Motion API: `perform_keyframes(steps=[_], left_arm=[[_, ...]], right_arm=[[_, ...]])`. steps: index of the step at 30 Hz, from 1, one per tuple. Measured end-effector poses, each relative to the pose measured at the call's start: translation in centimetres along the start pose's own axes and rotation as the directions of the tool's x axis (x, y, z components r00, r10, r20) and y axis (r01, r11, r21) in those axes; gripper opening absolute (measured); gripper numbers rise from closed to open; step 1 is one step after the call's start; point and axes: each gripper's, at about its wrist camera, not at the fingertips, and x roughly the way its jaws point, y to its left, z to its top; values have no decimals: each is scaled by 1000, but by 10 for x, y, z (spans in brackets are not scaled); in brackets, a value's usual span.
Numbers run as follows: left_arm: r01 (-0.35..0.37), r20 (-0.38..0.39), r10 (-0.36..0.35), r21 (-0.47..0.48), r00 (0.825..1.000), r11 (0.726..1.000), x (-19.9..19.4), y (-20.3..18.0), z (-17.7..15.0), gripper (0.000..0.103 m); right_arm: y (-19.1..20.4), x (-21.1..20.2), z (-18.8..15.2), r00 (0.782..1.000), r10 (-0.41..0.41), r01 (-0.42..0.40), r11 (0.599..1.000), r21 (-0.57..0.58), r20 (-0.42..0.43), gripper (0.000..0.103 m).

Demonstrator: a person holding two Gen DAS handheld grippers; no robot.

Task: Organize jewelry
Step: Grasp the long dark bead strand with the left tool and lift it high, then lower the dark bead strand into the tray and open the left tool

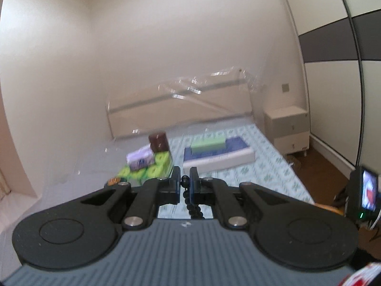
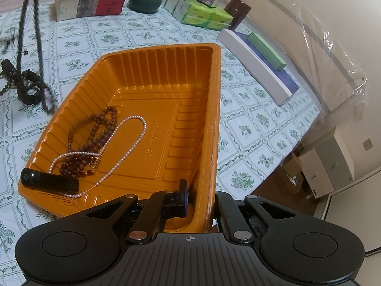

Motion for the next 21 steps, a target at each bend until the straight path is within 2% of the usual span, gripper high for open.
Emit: perform_keyframes(steps=[13,21], left_arm=[[58,134,-64,47,989,997,6,-26,79,6],[104,168,-111,54,979,993,13,-41,106,6]], right_arm=[[0,0,-1,1000,0,0,1000,-2,4,5],[1,-1,-1,1000,1,-1,1000,-4,4,5]])
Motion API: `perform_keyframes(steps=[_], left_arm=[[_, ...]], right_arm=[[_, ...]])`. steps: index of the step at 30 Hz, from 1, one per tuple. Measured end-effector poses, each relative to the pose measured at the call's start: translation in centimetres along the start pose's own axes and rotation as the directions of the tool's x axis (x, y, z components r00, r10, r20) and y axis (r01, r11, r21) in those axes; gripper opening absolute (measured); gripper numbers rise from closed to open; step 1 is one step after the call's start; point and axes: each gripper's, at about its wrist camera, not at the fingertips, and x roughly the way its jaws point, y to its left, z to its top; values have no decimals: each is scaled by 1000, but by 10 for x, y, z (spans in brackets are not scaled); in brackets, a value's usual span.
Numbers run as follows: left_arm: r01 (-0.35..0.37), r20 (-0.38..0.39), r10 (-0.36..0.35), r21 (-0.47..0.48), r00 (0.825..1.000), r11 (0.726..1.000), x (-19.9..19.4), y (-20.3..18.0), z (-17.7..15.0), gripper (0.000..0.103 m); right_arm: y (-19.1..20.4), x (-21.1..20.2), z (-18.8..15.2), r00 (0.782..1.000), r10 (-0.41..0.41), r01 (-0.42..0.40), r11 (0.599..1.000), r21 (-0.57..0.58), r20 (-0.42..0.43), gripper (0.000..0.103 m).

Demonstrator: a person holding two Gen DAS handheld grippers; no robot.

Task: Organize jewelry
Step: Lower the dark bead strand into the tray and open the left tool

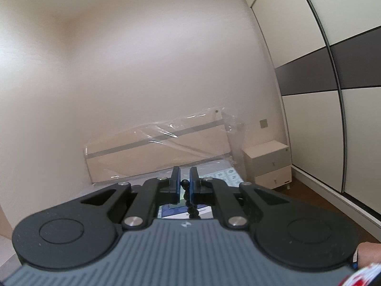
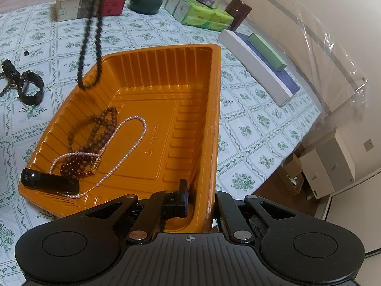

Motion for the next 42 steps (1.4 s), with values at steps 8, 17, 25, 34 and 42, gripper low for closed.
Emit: perform_keyframes(steps=[8,17,25,34,42], left_arm=[[82,-132,-81,1,988,997,37,-28,-39,6],[173,-355,-189,-76,916,982,90,-50,-117,6],[225,-498,-249,-109,831,968,121,-76,-183,6],[222,-536,-262,-139,803,965,123,-75,-202,6],[210,-539,-262,-158,801,965,121,-71,-204,19]], right_arm=[[-1,1,-1,1000,4,-4,1000,-2,1,5],[-1,1,-1,1000,3,-3,1000,-2,1,5],[-1,3,-2,1000,6,-6,1000,-3,-1,5],[-2,4,-2,1000,8,-8,1000,-1,-3,5],[-2,4,-2,1000,8,-8,1000,-1,-4,5]])
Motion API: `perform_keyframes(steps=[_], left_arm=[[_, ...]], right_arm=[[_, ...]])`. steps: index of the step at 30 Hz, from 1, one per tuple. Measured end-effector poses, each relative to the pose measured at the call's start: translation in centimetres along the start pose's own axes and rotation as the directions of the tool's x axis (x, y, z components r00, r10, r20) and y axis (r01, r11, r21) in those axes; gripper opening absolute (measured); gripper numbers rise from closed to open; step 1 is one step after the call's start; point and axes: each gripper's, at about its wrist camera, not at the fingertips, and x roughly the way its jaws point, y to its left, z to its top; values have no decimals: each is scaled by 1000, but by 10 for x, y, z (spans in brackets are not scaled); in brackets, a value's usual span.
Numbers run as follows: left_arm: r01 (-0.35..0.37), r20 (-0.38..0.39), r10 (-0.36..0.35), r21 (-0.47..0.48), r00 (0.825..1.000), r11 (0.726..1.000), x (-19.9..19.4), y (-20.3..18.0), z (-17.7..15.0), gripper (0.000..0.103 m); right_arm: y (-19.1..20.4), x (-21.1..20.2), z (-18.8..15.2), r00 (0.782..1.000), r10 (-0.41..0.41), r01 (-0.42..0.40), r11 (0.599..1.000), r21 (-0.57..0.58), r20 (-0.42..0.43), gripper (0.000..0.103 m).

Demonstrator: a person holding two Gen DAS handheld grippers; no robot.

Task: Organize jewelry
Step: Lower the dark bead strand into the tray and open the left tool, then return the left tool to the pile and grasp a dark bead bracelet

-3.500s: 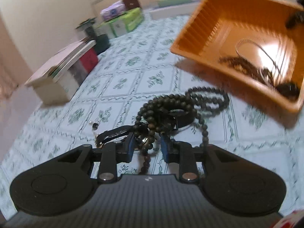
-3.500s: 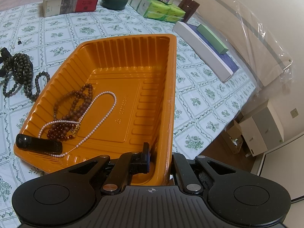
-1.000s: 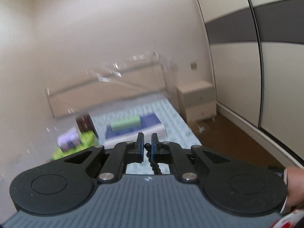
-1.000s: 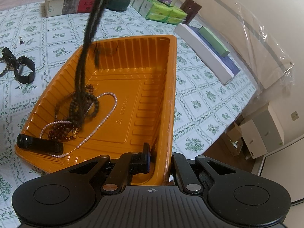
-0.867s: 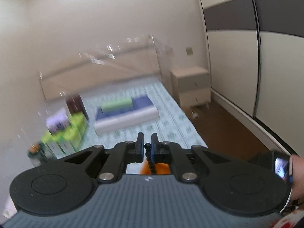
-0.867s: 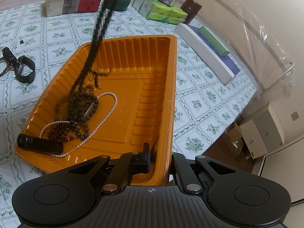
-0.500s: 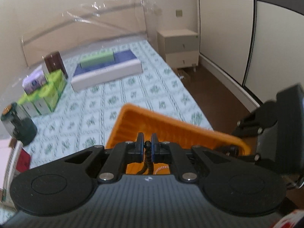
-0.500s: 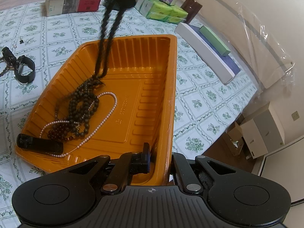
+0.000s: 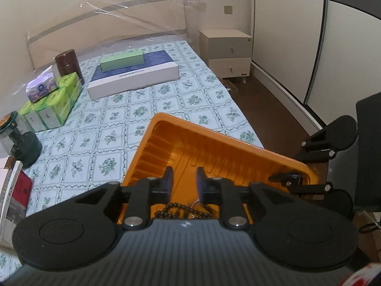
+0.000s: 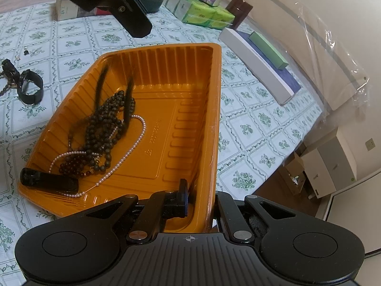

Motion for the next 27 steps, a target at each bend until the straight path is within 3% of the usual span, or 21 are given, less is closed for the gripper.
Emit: perform_keyframes(steps=[6,12,16,20,23,27], left_arm=[[-48,47,52,-70,998,996,-27,23,-19,20],[-155,51,168,-192,985,969,-68,70,-69,23],[-273,5,284,-259,959,926,-96,104,-113,26],[-376,-49,383,-341,923,862,-119,131,-158,29],[-415,-85,415,-379,906,827,-126,137,-187,30],[-421,-110,419,-442,902,792,-127,133,-222,30]], right_arm=[[-1,-1,0,1000,-1,1,1000,2,1,5],[-2,-2,0,1000,0,0,1000,4,3,5],[-2,-2,0,1000,1,-1,1000,5,4,5],[-2,-2,0,1000,0,0,1000,3,4,5],[-2,-2,-1,1000,-1,1,1000,3,5,5],[-2,-2,-1,1000,0,0,1000,4,4,5]])
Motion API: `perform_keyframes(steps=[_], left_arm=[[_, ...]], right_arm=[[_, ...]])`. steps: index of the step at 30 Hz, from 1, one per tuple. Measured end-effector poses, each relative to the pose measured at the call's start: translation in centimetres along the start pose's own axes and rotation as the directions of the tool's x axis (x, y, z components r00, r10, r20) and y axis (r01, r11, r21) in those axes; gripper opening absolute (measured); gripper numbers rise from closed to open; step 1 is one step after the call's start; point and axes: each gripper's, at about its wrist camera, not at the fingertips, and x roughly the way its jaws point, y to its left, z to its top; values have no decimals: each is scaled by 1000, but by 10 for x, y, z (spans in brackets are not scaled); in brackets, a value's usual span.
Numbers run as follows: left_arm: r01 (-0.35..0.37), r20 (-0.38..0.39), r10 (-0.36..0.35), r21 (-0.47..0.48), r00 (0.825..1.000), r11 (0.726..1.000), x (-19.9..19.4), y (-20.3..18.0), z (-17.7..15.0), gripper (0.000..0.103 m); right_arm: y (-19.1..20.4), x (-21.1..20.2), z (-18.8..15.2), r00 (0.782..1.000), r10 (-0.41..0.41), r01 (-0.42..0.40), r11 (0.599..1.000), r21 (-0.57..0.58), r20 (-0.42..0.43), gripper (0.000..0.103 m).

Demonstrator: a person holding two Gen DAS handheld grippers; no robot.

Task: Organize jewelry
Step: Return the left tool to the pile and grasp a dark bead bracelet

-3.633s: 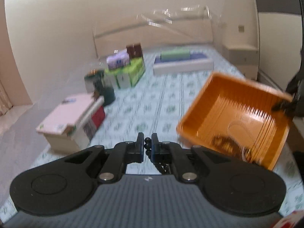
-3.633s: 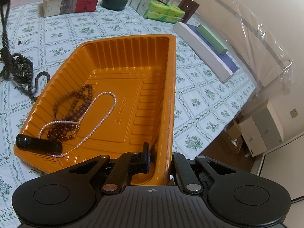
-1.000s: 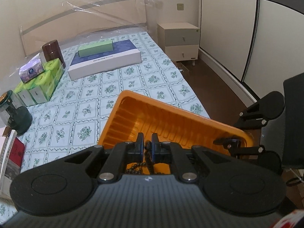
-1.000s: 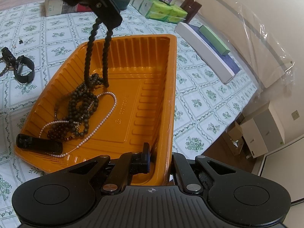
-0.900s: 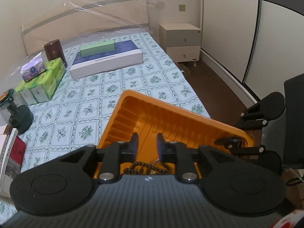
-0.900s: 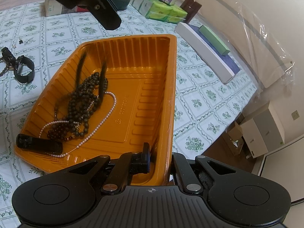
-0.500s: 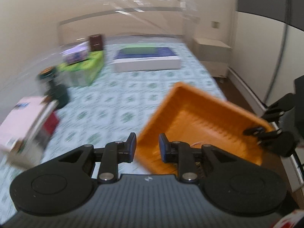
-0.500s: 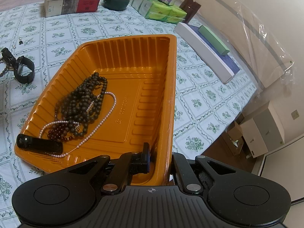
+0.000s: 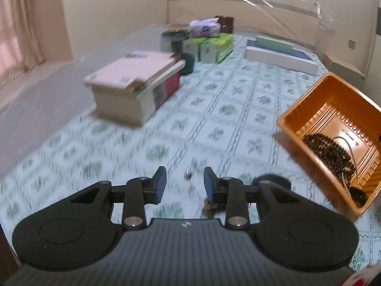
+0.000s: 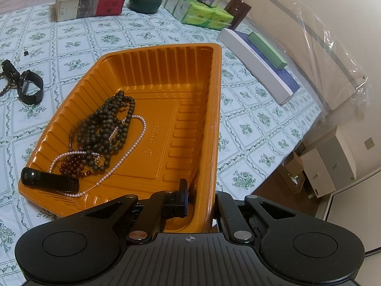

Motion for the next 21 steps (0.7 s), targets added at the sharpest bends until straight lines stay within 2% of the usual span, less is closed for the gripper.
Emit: perform_keyframes(steps=[7,21], left_arm=[[15,-44,-21,-121,999,993,11,2,-52,30],[62,-72,-68,-84,995,995,46,-22,-66,30]], right_arm=[[0,-1,-1,1000,1,-1,1000,0,-1,5],[-1,-1,-2,1000,-1,1,1000,1,-3,5]])
